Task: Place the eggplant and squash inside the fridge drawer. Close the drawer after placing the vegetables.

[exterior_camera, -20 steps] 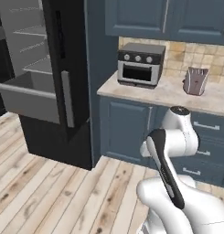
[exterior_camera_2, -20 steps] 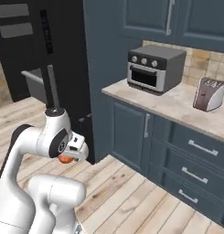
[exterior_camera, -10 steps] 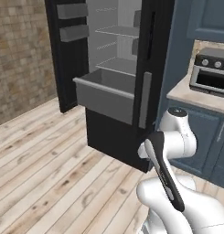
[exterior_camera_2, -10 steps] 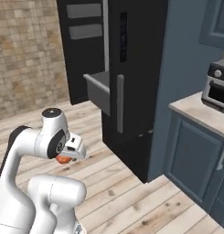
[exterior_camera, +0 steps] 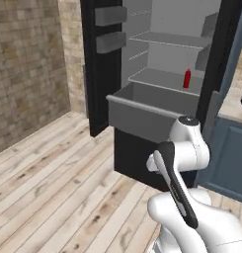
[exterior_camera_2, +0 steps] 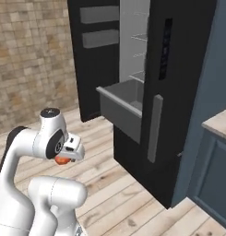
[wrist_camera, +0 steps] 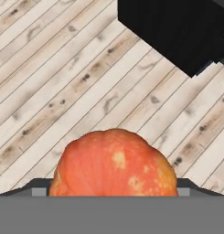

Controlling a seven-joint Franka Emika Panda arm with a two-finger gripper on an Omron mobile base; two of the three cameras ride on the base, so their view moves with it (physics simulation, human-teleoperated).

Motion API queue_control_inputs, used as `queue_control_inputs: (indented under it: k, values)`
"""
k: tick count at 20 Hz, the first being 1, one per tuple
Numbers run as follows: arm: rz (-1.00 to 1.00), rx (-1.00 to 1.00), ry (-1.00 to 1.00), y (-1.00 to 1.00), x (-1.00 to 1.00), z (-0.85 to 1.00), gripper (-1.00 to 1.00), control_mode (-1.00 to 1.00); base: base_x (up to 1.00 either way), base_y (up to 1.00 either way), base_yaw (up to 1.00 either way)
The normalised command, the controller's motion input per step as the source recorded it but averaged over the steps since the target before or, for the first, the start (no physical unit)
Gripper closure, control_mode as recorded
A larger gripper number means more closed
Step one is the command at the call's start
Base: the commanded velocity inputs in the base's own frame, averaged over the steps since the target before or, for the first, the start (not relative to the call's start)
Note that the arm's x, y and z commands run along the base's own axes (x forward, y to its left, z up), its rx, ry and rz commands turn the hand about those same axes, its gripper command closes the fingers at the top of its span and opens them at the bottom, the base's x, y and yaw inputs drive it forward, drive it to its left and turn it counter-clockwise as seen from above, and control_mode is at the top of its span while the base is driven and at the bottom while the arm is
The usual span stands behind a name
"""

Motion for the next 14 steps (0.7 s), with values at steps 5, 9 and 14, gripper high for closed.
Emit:
queue_control_inputs:
  k: [5,9,14]
  values:
    - [0.0,0.0,0.0,0.0,0.0,0.0,1.0,1.0,1.0,0.59,-0.32]
    - [0.0,0.0,0.0,0.0,0.0,0.0,1.0,1.0,0.98,0.38,-0.44]
    - [0.0,0.0,0.0,0.0,0.0,0.0,1.0,1.0,0.83,-0.03,-0.49]
